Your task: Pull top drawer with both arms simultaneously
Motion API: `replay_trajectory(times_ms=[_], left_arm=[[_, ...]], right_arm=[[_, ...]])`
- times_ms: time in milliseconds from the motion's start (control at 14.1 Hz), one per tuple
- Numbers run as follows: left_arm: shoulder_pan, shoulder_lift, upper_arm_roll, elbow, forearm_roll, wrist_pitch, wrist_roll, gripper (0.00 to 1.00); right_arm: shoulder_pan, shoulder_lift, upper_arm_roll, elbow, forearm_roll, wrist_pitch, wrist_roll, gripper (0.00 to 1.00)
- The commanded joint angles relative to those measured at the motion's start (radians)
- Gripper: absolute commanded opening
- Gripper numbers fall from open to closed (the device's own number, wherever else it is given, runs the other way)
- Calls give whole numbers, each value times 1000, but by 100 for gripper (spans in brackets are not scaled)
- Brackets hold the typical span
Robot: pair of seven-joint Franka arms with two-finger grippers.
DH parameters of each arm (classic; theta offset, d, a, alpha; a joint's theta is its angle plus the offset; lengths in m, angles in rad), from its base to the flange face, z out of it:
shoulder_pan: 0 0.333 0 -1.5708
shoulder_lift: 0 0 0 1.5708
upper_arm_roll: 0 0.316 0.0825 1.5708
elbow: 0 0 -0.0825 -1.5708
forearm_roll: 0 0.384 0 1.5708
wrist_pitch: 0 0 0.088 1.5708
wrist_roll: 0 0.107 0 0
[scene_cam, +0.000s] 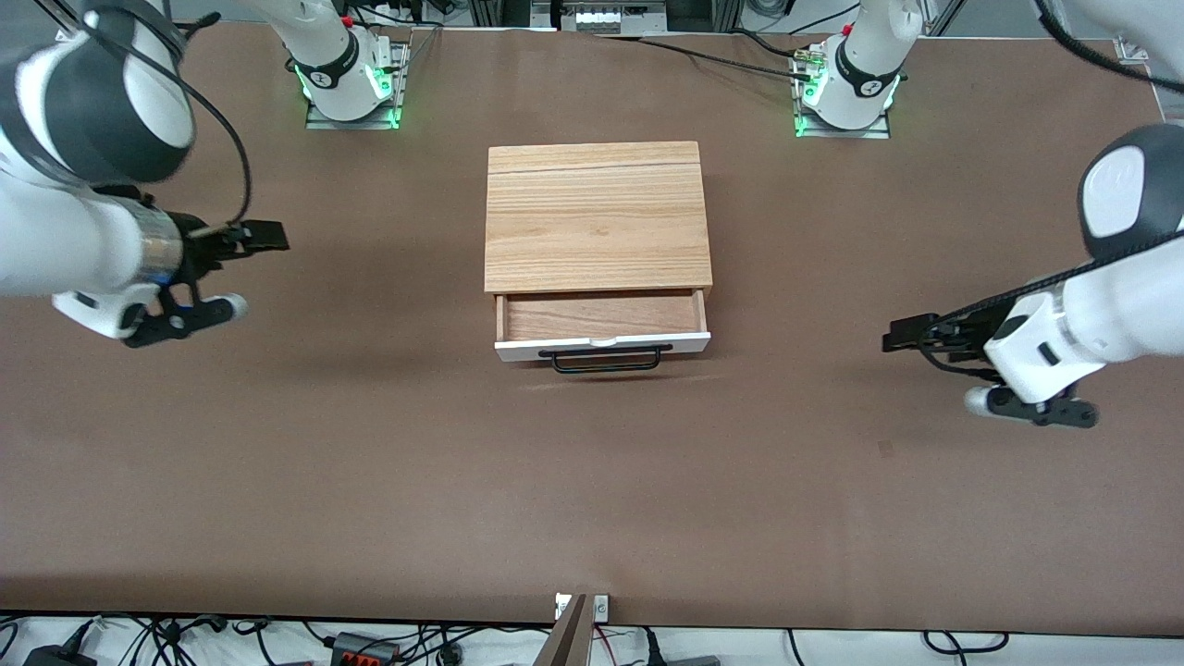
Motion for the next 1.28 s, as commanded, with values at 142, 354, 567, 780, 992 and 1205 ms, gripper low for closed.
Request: replay_trajectory(times_ms=[142,354,567,780,992,1205], left_arm=[[-7,-118,7,-23,125,-62,-49,100],[-7,-169,-2,-92,151,-64,-50,100],[-6,-289,-2,-279,157,-7,-50,100],[8,-374,-1,-420,157,73,-52,100],[7,-409,-5,-472,157,81,-94,100],[5,-411,-11,-474,158,91,-107,100]], right_arm=[[-165,-182,163,-183,-144,95,36,100],[-243,-335,198,-456,-148,362,84,100],[-271,-355,199,-476,-133,378,149,100],[-279,-333,198,-416,-125,390,141,100],[-259,-316,201,-374,-123,356,158,100],[-265,-314,199,-376,-120,341,239,100]])
